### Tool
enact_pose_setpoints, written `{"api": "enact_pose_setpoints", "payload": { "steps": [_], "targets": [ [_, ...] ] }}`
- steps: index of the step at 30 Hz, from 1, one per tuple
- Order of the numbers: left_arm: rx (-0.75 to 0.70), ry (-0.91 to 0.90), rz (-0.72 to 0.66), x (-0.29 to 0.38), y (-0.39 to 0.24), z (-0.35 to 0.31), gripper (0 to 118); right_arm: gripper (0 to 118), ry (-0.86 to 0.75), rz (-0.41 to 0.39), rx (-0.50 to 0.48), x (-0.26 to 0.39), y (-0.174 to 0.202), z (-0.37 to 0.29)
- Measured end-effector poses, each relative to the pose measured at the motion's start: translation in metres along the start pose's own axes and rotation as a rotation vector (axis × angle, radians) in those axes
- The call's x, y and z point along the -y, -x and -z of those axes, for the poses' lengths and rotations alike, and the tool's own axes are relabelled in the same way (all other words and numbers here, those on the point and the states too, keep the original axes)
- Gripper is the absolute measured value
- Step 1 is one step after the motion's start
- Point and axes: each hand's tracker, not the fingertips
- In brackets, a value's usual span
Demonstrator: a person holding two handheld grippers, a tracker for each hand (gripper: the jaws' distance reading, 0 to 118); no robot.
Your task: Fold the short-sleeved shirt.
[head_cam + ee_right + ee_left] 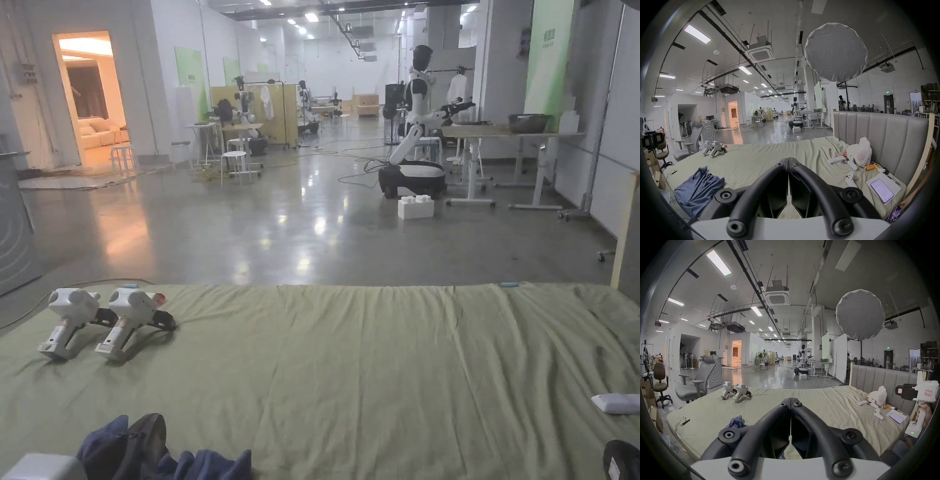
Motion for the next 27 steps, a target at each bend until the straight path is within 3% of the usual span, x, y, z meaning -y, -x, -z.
{"api": "enact_pose_setpoints", "payload": {
  "steps": [4, 5, 6, 9, 10, 12, 15, 20, 27],
  "targets": [
    [-0.002, 0.059, -0.017, 0.007, 0.019, 0.014, 0, 0, 0.014, -0.011, -0.006, 0.002, -0.002, 0.002],
    [0.004, 0.093, -0.052, 0.011, 0.028, 0.020, 6, 0, 0.024, -0.013, -0.008, 0.004, 0.000, 0.001],
    [0.003, 0.129, -0.076, 0.017, 0.040, 0.029, 16, 0, 0.037, -0.015, -0.012, 0.007, 0.000, 0.002],
    [-0.106, 0.314, -0.026, 0.040, 0.069, 0.068, 67, 0, 0.095, -0.014, -0.013, 0.023, -0.005, 0.008],
    [-0.094, 0.368, -0.009, 0.050, 0.080, 0.083, 79, 0, 0.122, -0.009, -0.010, 0.030, -0.005, 0.011],
    [-0.089, 0.480, -0.013, 0.076, 0.097, 0.116, 88, 0, 0.184, 0.014, -0.009, 0.043, -0.007, 0.020],
    [-0.116, 0.621, -0.081, 0.123, 0.126, 0.164, 92, 0, 0.254, 0.034, -0.003, 0.060, -0.008, 0.031],
    [-0.144, 0.808, -0.130, 0.199, 0.150, 0.222, 92, 0, 0.369, -0.012, 0.015, 0.084, -0.011, 0.047],
    [-0.238, 0.888, -0.183, 0.250, 0.173, 0.258, 90, 0, 0.481, -0.020, 0.051, 0.109, -0.020, 0.058]
  ]
}}
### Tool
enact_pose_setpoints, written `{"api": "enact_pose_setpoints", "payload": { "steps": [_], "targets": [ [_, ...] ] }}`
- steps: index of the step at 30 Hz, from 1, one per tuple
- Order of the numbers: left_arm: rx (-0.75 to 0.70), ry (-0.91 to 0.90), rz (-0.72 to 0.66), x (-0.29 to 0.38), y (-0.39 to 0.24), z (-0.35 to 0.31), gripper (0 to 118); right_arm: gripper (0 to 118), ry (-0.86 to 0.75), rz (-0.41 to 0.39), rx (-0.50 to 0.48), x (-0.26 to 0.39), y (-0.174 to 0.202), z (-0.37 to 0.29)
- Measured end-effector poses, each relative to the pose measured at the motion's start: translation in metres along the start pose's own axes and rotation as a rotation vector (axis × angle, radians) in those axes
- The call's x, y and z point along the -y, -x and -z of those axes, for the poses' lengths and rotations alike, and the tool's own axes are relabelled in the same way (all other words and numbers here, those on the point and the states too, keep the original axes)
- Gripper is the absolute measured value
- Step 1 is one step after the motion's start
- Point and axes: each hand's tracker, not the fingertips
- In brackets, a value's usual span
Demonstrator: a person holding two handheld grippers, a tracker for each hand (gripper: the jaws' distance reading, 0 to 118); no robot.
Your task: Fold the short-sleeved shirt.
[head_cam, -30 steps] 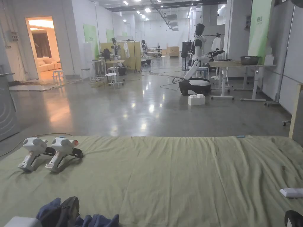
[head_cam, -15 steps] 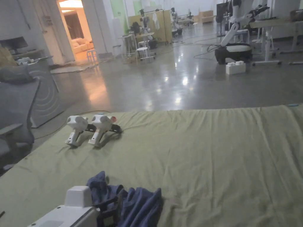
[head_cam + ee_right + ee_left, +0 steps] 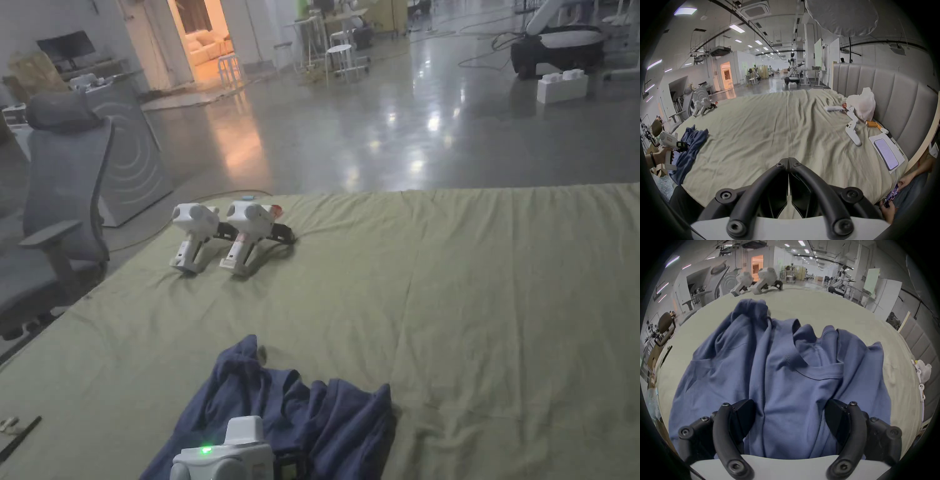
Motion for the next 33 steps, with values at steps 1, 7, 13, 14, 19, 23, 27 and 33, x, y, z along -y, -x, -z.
{"api": "enact_pose_setpoints", "payload": {
  "steps": [1, 7, 13, 14, 19, 23, 27, 33],
  "targets": [
    [-0.007, -0.005, 0.018, 0.001, -0.002, -0.001, 89, 0, 0.015, 0.005, 0.005, 0.003, -0.001, 0.002],
    [-0.033, -0.011, 0.140, -0.002, -0.010, -0.001, 0, 0, 0.067, 0.071, -0.020, 0.015, -0.001, 0.008],
    [0.039, -0.016, -0.028, -0.013, -0.007, -0.020, 0, 0, 0.025, 0.037, -0.026, 0.009, -0.001, -0.007],
    [0.079, -0.086, -0.105, -0.019, -0.002, -0.036, 0, 0, 0.021, 0.039, -0.029, 0.009, -0.002, -0.009],
    [0.170, -0.321, -0.112, -0.090, -0.013, -0.123, 0, 0, 0.008, 0.059, -0.031, 0.026, -0.038, -0.029],
    [0.300, -0.455, -0.015, -0.138, -0.057, -0.175, 0, 0, -0.024, 0.075, -0.021, 0.028, -0.047, -0.046],
    [0.393, -0.528, 0.128, -0.169, -0.138, -0.201, 0, 0, -0.054, 0.106, 0.009, 0.029, -0.058, -0.062],
    [0.576, -0.416, 0.424, -0.125, -0.305, -0.180, 0, 0, -0.078, 0.163, 0.065, 0.038, -0.077, -0.084]
  ]
}}
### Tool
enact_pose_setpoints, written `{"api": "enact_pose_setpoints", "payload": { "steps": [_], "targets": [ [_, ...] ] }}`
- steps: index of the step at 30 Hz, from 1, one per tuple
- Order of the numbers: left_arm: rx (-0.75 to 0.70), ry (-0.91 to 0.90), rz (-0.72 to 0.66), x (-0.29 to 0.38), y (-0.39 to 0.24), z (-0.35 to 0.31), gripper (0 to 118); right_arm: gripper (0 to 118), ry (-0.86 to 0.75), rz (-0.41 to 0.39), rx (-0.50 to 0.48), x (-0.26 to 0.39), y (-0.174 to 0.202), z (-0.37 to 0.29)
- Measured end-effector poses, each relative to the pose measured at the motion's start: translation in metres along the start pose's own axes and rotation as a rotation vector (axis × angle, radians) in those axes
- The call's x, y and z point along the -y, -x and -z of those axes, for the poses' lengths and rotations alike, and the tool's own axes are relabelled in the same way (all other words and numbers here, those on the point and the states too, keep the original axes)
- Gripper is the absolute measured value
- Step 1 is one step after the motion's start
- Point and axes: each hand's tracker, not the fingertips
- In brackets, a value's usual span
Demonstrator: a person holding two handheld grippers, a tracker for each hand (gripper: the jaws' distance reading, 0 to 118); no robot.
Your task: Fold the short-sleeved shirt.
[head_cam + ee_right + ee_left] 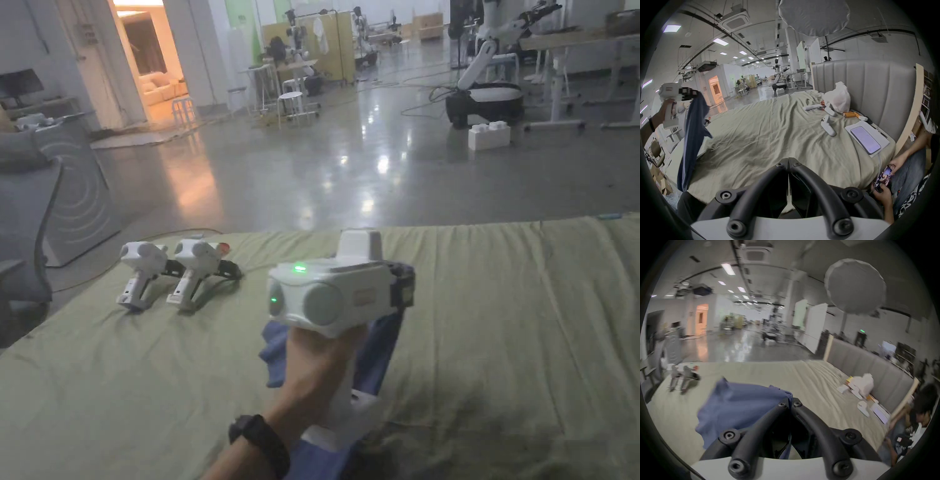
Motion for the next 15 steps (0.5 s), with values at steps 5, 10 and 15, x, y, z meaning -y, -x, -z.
{"api": "enact_pose_setpoints", "payload": {
  "steps": [5, 10, 15],
  "targets": [
    [0.243, 0.223, -0.006, 0.103, -0.123, 0.071, 0, 0, 0.031, 0.039, 0.053, 0.014, -0.018, -0.012],
    [0.467, 0.422, 0.016, 0.209, -0.234, 0.085, 0, 0, 0.054, 0.066, 0.105, 0.032, -0.036, -0.028],
    [0.628, 0.492, 0.130, 0.262, -0.302, 0.057, 5, 0, 0.084, 0.084, 0.137, 0.046, -0.043, -0.034]
  ]
}}
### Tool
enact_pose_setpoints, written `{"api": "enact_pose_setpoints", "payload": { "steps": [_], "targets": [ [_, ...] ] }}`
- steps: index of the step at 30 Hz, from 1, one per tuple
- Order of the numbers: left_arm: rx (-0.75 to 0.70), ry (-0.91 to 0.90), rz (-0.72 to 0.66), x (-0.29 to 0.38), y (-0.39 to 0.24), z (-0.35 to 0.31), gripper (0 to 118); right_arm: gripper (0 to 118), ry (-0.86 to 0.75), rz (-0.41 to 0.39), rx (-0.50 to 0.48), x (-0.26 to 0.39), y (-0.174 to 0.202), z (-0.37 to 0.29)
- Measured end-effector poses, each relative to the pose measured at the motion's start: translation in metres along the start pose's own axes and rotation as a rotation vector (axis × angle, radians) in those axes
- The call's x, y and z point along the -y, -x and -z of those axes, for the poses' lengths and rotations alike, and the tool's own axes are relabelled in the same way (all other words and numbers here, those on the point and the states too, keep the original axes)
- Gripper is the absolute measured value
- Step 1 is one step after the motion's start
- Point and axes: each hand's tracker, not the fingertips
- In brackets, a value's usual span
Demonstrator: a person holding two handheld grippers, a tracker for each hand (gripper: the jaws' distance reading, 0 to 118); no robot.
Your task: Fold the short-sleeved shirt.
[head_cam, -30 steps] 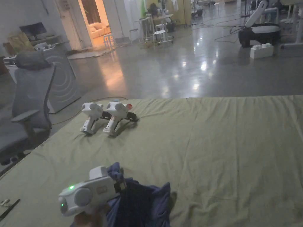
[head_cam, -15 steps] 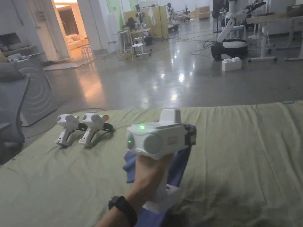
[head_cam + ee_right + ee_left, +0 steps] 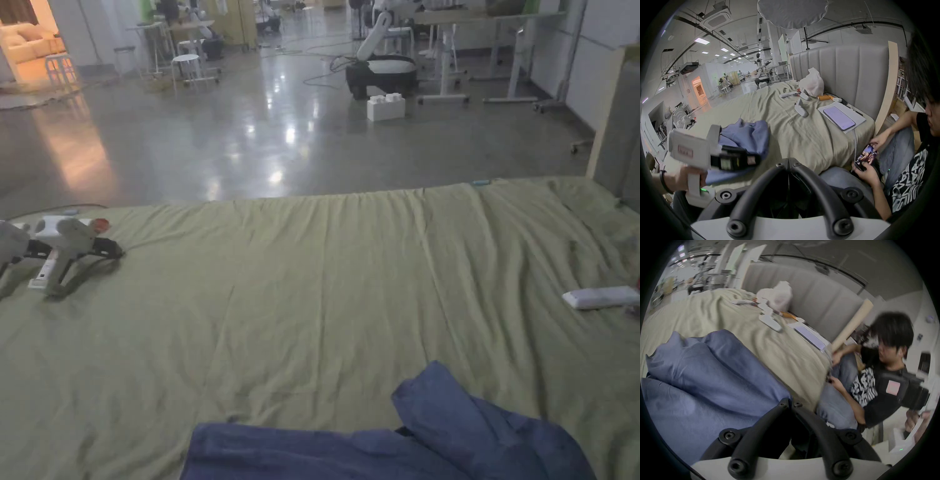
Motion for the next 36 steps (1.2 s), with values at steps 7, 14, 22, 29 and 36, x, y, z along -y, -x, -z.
{"api": "enact_pose_setpoints", "payload": {
  "steps": [7, 14, 22, 29, 36],
  "targets": [
    [-0.097, -0.127, 0.080, -0.007, 0.003, -0.098, 99, 0, -0.038, -0.073, -0.087, -0.013, 0.031, 0.002],
    [-0.517, -0.597, 0.064, 0.009, -0.005, -0.311, 100, 0, -0.244, -0.195, -0.229, -0.055, 0.087, -0.011],
    [-1.027, -0.785, 0.084, 0.071, -0.048, -0.418, 78, 0, -0.380, -0.301, -0.317, -0.091, 0.129, -0.030],
    [-1.181, -0.837, -0.029, 0.108, -0.060, -0.448, 2, 0, -0.407, -0.308, -0.341, -0.097, 0.137, -0.039],
    [-1.178, -0.794, -0.082, 0.127, -0.062, -0.450, 0, 0, -0.389, -0.304, -0.314, -0.091, 0.136, -0.045]
  ]
}}
